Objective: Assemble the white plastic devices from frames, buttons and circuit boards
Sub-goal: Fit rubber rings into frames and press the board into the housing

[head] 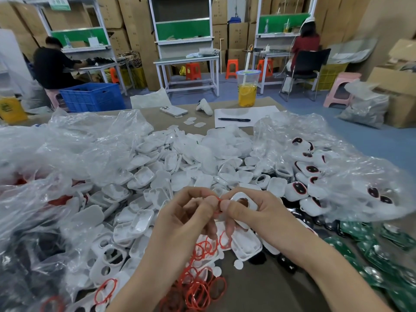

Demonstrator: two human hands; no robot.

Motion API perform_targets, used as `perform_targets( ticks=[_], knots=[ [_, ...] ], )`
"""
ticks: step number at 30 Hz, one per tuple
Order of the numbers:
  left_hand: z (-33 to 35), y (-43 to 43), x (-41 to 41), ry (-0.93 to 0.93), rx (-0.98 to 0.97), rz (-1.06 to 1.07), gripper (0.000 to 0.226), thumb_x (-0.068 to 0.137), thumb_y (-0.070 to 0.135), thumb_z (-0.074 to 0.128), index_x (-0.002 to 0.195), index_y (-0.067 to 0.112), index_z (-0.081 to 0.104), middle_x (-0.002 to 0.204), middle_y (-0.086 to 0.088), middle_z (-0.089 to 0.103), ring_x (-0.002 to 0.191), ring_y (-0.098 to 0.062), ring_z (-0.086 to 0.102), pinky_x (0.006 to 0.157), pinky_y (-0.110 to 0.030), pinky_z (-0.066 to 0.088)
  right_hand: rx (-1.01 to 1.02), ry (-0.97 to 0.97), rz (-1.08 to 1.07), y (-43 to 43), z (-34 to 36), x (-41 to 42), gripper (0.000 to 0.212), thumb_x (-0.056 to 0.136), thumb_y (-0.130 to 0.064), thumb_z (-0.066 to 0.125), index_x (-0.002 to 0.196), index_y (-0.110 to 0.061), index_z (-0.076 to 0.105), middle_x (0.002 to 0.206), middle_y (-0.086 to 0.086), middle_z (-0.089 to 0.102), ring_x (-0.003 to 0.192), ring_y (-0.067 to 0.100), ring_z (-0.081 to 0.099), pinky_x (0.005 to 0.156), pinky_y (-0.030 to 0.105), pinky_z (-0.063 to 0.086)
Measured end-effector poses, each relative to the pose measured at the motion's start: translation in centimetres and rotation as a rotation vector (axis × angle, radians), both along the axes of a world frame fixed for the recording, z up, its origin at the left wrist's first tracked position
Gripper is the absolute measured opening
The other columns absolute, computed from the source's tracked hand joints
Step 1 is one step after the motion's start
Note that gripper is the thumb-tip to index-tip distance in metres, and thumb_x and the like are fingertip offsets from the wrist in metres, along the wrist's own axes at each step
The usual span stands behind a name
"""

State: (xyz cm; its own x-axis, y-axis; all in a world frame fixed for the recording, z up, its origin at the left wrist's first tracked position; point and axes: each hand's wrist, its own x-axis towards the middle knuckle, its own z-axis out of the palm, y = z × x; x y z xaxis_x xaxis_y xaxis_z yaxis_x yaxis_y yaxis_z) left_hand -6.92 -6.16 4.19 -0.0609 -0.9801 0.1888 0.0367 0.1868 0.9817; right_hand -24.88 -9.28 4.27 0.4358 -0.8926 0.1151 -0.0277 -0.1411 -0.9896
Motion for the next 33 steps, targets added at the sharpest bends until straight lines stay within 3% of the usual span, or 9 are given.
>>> perform_targets(
  ticks=[5, 8, 10, 13, 16, 20, 27, 33],
  knots=[
    [-0.27, -0.25, -0.24, 0.173, 0.066, -0.034, 0.032, 0.075, 0.042, 0.084, 0.101, 0.026, 0.075, 0.08, -0.005, 0.07, 0.065, -0.016, 0.061, 0.063, -0.028, 0.054, -0.013, -0.038, -0.011, -0.18, 0.0, -0.14, 0.012, 0.091, -0.036, 0.067, 0.087, -0.026, 0.073, 0.071, 0.004, 0.073, 0.063, 0.006, 0.06, 0.06, 0.014, 0.045],
    [-0.24, -0.36, -0.3, 0.231, 0.087, -0.001, 0.031, 0.067, 0.038, 0.087, 0.092, 0.022, 0.076, 0.079, -0.006, 0.068, 0.066, -0.015, 0.061, 0.061, -0.026, 0.054, -0.003, -0.035, -0.009, -0.24, -0.14, -0.17, 0.011, 0.092, -0.036, 0.07, 0.087, -0.027, 0.073, 0.075, 0.004, 0.074, 0.064, 0.007, 0.06, 0.059, 0.015, 0.045],
    [-0.07, -0.28, -0.27, 0.201, 0.082, 0.035, 0.03, 0.067, 0.038, 0.093, 0.086, 0.023, 0.076, 0.074, -0.004, 0.067, 0.065, -0.014, 0.061, 0.061, -0.024, 0.054, -0.009, -0.009, 0.0, -0.21, -0.29, -0.06, 0.011, 0.094, -0.035, 0.07, 0.088, -0.026, 0.073, 0.075, 0.003, 0.074, 0.063, 0.007, 0.061, 0.059, 0.014, 0.046],
    [0.31, 0.06, -0.39, 0.1, 0.04, 0.095, 0.024, 0.069, 0.042, 0.078, 0.089, 0.029, 0.076, 0.073, 0.0, 0.07, 0.061, -0.014, 0.063, 0.06, -0.018, 0.053, -0.018, 0.005, -0.008, -0.16, -0.38, 0.14, 0.012, 0.094, -0.035, 0.069, 0.09, -0.025, 0.074, 0.075, 0.001, 0.074, 0.063, 0.007, 0.063, 0.058, 0.014, 0.047],
    [0.3, 0.11, -0.57, -0.026, -0.043, 0.158, 0.01, 0.084, 0.029, 0.073, 0.087, 0.037, 0.074, 0.073, 0.007, 0.073, 0.061, -0.005, 0.065, 0.059, -0.012, 0.05, -0.004, -0.023, -0.057, -0.21, -0.37, 0.32, 0.015, 0.092, -0.039, 0.069, 0.095, -0.026, 0.076, 0.077, 0.002, 0.074, 0.063, 0.011, 0.063, 0.056, 0.022, 0.047],
    [0.34, 0.38, -0.68, -0.151, -0.073, 0.163, 0.026, 0.091, 0.018, 0.069, 0.09, 0.044, 0.075, 0.081, 0.011, 0.075, 0.063, 0.002, 0.065, 0.062, -0.008, 0.047, 0.026, -0.139, -0.102, -0.33, -0.36, 0.41, 0.024, 0.086, -0.032, 0.069, 0.1, -0.014, 0.075, 0.076, 0.006, 0.073, 0.066, 0.017, 0.066, 0.053, 0.022, 0.049],
    [0.06, 0.24, -0.65, -0.12, -0.045, 0.219, 0.005, 0.084, 0.04, 0.069, 0.088, 0.042, 0.072, 0.08, 0.009, 0.074, 0.064, -0.002, 0.065, 0.058, -0.009, 0.046, 0.073, -0.208, -0.068, -0.11, -0.04, 0.39, 0.02, 0.084, -0.025, 0.071, 0.097, -0.011, 0.072, 0.085, 0.01, 0.076, 0.072, 0.021, 0.071, 0.057, 0.025, 0.054],
    [-0.08, 0.11, -0.39, -0.151, -0.089, 0.198, 0.009, 0.083, 0.044, 0.066, 0.085, 0.037, 0.072, 0.076, 0.01, 0.072, 0.064, -0.001, 0.065, 0.06, -0.008, 0.047, 0.079, -0.213, -0.031, -0.08, -0.07, 0.5, 0.012, 0.086, -0.023, 0.071, 0.097, -0.017, 0.071, 0.086, 0.012, 0.076, 0.077, 0.024, 0.073, 0.06, 0.028, 0.056]
  ],
)
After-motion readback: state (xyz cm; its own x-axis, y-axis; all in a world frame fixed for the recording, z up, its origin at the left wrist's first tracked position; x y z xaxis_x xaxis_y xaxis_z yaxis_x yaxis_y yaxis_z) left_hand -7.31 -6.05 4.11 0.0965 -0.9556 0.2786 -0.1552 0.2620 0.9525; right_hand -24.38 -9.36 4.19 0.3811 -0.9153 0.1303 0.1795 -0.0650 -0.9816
